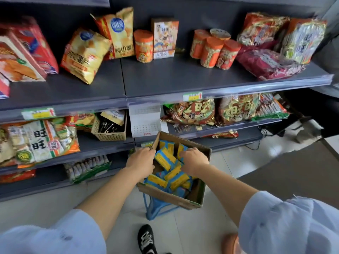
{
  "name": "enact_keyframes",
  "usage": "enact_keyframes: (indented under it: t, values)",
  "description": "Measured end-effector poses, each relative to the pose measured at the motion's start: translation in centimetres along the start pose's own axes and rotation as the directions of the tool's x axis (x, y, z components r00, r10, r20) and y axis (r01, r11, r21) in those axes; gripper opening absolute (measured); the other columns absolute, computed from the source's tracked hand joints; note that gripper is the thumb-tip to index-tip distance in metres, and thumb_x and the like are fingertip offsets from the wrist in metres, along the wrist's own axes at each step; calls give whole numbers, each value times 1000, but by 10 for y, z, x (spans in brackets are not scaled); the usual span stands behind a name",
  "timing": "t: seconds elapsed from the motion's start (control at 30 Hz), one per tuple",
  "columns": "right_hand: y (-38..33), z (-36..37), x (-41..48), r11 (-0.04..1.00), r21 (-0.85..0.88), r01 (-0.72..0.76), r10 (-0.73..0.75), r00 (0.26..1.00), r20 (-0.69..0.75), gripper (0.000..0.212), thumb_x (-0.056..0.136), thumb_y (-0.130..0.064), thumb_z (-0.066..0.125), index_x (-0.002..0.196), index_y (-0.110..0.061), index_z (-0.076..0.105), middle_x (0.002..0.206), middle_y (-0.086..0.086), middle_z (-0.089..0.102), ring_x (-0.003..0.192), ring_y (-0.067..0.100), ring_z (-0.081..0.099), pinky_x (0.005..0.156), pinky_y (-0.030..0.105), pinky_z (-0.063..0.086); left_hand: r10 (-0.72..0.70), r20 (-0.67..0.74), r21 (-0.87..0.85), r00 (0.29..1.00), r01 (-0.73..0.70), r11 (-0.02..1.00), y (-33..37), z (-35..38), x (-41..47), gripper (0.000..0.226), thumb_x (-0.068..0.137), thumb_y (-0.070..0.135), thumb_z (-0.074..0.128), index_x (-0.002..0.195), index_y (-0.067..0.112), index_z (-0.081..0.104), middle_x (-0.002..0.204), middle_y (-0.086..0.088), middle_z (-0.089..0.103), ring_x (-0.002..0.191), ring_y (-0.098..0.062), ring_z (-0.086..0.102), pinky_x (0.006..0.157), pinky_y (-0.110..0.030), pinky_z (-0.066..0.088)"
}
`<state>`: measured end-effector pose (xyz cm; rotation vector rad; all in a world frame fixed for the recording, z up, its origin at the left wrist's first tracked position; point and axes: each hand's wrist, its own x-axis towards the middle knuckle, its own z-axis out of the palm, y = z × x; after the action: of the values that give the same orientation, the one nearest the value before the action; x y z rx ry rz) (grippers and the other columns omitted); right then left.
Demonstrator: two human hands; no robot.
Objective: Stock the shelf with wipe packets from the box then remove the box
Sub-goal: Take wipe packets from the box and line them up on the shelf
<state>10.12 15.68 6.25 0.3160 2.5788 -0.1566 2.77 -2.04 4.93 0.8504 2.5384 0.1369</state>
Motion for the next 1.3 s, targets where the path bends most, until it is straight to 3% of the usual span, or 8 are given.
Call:
enact_keyframes:
  t: [0.53, 0.73, 0.87, 0.93, 1.0, 1.1, 1.17, 1.3]
  values:
    - [52, 138, 102, 994, -50, 102, -89, 972, 218, 42, 88, -14, 62, 128, -15, 51, 133, 8, 49, 125, 27, 39, 93, 38, 44, 32, 416, 23, 909, -46, 999, -5, 167, 117, 40, 88, -3, 47, 124, 14, 53, 127, -7, 49, 106, -29, 55, 84, -41, 50]
    - [56, 183, 137, 958, -183, 220, -192, 968, 162, 77, 82, -15, 71, 146, -16, 28, 159, 11, 4, 146, 30, 3, 114, 43, 22, -34, 570, 98, 821, -27, 995, -5, 209, 142, 50, 93, 1, 43, 139, 18, 37, 134, -10, 42, 117, -33, 50, 87, -43, 48]
    - [55, 194, 152, 914, -320, 248, -195, 962, 189, 95, 79, -25, 74, 151, -18, 12, 158, 14, 1, 145, 33, 3, 112, 45, 25, -106, 584, 21, 805, 115, 993, -6, 216, 145, 66, 86, 49, 62, 138, 17, 37, 140, -10, 34, 119, -33, 49, 90, -44, 48]
    - [56, 194, 153, 919, -307, 248, -193, 961, 199, 96, 80, -26, 74, 151, -17, 10, 158, 14, 4, 144, 34, 8, 106, 42, 35, -206, 568, 13, 797, 242, 970, -4, 212, 144, 98, 70, 82, 50, 139, 13, 40, 141, -9, 35, 122, -32, 47, 90, -42, 45]
    - [56, 191, 152, 949, -229, 216, -169, 964, 207, 90, 82, -35, 69, 150, -16, 13, 156, 15, 11, 141, 34, 19, 98, 41, 43, -286, 498, -28, 818, 345, 938, -1, 205, 142, 103, 68, 90, 35, 127, 7, 55, 135, -10, 41, 113, -31, 52, 83, -40, 45]
    - [58, 173, 150, 984, -85, 155, -143, 981, 135, 61, 88, -46, 47, 139, -15, 36, 134, 14, 47, 119, 33, 47, 82, 38, 46, -330, 282, -217, 901, 394, 893, 0, 189, 142, 54, 87, 60, 53, 91, 7, 62, 113, -9, 48, 88, -28, 56, 69, -35, 41]
    - [59, 160, 149, 981, -48, 188, -187, 982, 35, 41, 88, -40, 42, 119, -15, 50, 90, 4, 56, 87, 28, 57, 61, 31, 41, -373, 188, -385, 909, 418, 823, 0, 177, 143, 21, 88, 32, 66, 96, 14, 59, 113, -5, 45, 93, -27, 57, 73, -36, 43]
    - [68, 147, 145, 972, -76, 221, -227, 971, -74, 38, 88, -40, 42, 116, -14, 46, 66, -4, 47, 59, 23, 48, 44, 25, 24, -370, 135, -499, 919, 386, 776, -1, 172, 143, 59, 86, 10, 67, 137, 22, 39, 134, -9, 34, 113, -30, 48, 85, -38, 43]
